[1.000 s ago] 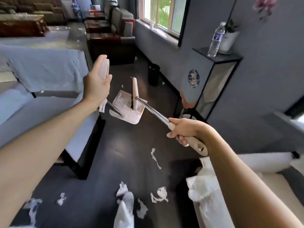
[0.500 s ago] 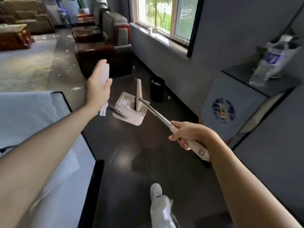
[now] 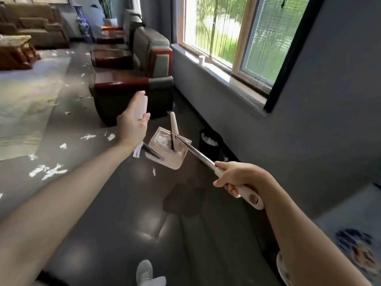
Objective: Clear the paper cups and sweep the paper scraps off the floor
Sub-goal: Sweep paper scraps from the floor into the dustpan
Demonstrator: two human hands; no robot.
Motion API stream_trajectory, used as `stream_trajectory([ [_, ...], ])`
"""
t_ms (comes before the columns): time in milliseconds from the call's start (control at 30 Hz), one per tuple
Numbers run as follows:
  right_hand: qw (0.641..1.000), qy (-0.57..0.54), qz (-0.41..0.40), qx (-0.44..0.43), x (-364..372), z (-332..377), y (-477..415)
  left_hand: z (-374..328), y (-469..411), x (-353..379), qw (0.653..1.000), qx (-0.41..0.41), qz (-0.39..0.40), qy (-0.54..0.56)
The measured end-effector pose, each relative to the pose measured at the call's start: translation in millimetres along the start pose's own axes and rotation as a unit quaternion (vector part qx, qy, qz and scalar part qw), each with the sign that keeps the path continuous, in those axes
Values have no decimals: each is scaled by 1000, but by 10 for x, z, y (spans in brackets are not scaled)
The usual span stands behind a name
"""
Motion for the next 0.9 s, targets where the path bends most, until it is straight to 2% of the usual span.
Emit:
stream_trajectory([
  [300, 992, -120, -22, 27, -839, 1312, -2066, 1138, -2555, 24, 996, 13, 93, -1],
  [533, 986, -151, -47, 44, -1525, 2061, -3203, 1800, -4094, 262, 990, 5, 136, 31],
  [633, 981, -177, -54, 52, -1687, 2216, -3642, 2079, -4583, 369, 990, 8, 133, 52],
  [900, 950, -280, -88, 108, -1639, 2701, -4278, 2798, -5610, 526, 961, -25, 222, 166],
])
Point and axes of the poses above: each hand's wrist, its own y-axis away from the middle knuckle, its own x-axis out of the palm, z = x × y, the point moved 2 cm from there along -y, towards the middle knuckle, and after that the axes turned 15 degrees about y, right-handed, at the moved point
